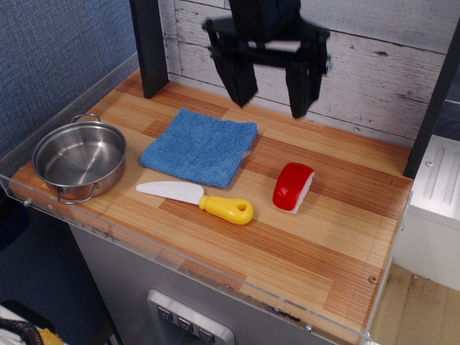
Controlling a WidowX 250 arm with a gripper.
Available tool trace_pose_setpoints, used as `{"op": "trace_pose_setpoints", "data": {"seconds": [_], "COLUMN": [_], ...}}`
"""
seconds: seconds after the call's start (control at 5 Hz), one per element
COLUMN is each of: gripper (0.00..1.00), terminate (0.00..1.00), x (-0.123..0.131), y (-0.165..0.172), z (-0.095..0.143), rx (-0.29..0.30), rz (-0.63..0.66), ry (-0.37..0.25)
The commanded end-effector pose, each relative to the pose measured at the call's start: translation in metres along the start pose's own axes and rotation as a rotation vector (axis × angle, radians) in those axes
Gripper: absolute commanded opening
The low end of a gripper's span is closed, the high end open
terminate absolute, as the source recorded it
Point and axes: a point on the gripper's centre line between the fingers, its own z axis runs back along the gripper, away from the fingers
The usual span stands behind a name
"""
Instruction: Put the sushi inside of the pot.
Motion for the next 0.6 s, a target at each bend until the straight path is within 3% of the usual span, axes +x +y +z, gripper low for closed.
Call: {"op": "trace_pose_setpoints", "data": {"seconds": [0.0,0.4], "gripper": [1.00,1.00], "terminate": [0.00,0.00], "x": [0.010,0.016], "y": [0.001,0.006], "z": [-0.023,-0.062], "rx": [0.034,0.007], "rz": [-0.044,-0.070], "ry": [-0.039,-0.007]}}
